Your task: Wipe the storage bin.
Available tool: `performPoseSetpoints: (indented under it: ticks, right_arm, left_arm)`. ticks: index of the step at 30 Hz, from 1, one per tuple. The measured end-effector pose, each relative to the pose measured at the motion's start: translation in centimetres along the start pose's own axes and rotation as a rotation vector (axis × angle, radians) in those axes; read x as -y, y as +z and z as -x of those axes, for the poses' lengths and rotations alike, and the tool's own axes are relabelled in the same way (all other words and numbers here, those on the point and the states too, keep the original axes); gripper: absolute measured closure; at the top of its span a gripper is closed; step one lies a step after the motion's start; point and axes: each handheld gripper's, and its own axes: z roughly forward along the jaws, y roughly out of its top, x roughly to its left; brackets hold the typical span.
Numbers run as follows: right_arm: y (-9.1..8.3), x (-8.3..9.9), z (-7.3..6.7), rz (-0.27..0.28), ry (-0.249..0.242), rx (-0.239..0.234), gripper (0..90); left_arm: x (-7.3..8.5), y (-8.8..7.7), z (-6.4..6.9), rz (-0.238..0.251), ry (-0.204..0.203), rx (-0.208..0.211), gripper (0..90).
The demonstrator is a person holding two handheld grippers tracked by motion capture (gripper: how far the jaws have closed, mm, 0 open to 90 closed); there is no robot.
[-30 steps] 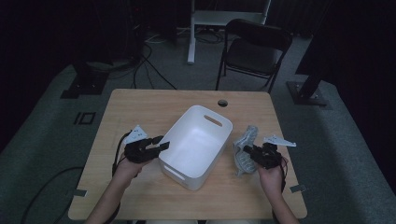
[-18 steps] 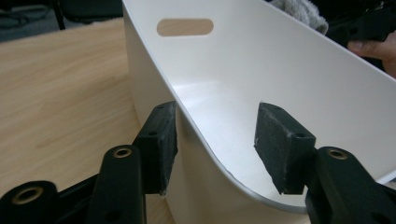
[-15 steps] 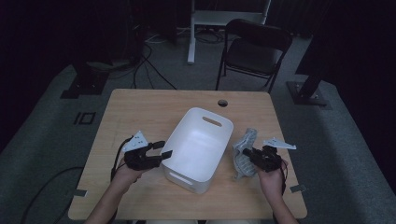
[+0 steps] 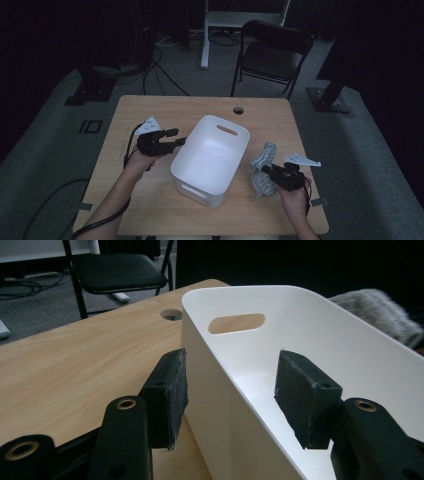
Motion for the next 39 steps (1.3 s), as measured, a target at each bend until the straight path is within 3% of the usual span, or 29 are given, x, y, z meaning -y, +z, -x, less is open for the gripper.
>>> performPoseSetpoints:
  ticks: [7, 12, 20, 23, 33, 39]
  right_arm:
    - [-0.5, 0.5, 0.2, 0.002, 0.006, -0.003, 75.7]
    - [-0.4, 0.9, 0.5, -0.001, 0.022, -0.007, 75.7]
    - [-0.4, 1.0, 0.5, 0.003, 0.025, -0.015, 75.7]
    - [-0.4, 1.0, 0.5, -0.001, 0.024, -0.015, 75.6]
    - [-0.2, 1.2, 0.9, -0.008, 0.030, -0.014, 75.5]
    - [-0.3, 1.2, 1.1, -0.008, 0.041, -0.012, 75.4]
  left_arm:
    - [-1.9, 2.6, -1.2, 0.003, 0.024, 0.025, 46.7]
    - [-3.3, 4.4, -1.7, 0.009, 0.067, 0.036, 46.6]
    - [-5.0, 7.1, -2.5, -0.009, 0.120, 0.020, 46.7]
    - [-5.3, 8.1, -2.9, -0.034, 0.125, 0.010, 47.0]
    - [-5.6, 11.1, -3.5, -0.094, 0.154, 0.044, 49.4]
    - [-5.5, 12.1, -4.1, -0.092, 0.121, 0.075, 55.7]
